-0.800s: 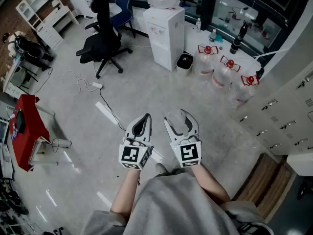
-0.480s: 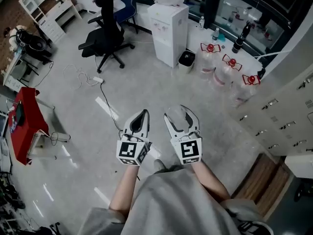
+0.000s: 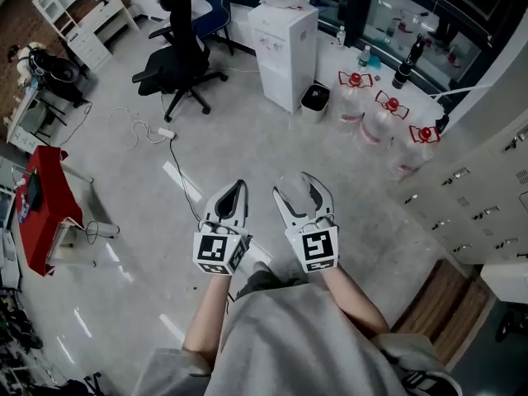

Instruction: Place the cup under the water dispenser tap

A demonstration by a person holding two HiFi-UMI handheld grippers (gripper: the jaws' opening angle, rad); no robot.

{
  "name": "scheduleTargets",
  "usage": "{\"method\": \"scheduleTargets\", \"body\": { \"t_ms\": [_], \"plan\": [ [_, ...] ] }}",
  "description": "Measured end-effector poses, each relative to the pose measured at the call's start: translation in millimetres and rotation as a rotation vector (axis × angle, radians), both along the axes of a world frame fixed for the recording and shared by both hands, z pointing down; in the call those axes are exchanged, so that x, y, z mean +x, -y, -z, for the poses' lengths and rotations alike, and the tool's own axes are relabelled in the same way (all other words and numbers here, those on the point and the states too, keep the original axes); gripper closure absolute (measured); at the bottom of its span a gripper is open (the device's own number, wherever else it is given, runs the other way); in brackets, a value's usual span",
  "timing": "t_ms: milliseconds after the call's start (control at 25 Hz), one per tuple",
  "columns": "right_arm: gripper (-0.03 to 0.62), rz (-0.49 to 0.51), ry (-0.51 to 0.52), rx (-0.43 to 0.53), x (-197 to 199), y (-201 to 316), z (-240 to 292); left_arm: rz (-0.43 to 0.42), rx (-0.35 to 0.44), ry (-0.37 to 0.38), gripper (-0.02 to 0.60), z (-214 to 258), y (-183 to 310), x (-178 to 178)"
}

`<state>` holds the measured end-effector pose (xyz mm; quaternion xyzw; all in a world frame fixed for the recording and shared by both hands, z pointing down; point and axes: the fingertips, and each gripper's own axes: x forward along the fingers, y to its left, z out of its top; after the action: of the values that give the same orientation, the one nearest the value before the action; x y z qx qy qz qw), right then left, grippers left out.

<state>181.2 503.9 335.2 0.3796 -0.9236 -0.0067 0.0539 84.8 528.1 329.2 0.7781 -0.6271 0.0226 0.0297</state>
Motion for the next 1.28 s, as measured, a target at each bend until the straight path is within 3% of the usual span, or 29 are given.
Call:
{"method": "scheduleTargets", "body": {
  "t_ms": [280,800,1280],
  "plan": [
    [0.336,0.006,-0.004,-0.013,-25.2,23.5,-10.8,-0.006,-0.012,0.007,0.572,-10.6,23.7,-21.0],
    [0.338,-0.059,-0.014,-0.034,-130.6,116.5,-16.8,-0.095,-0.025,-0.012,0.572,-20.0,126.2,-122.6],
    [0.338,-0.106,-0.045,-0.040,-215.7,167.1,-28.8,-0.155,-0.064,-0.031,0.572,-39.1,179.0,-208.5]
  ]
}}
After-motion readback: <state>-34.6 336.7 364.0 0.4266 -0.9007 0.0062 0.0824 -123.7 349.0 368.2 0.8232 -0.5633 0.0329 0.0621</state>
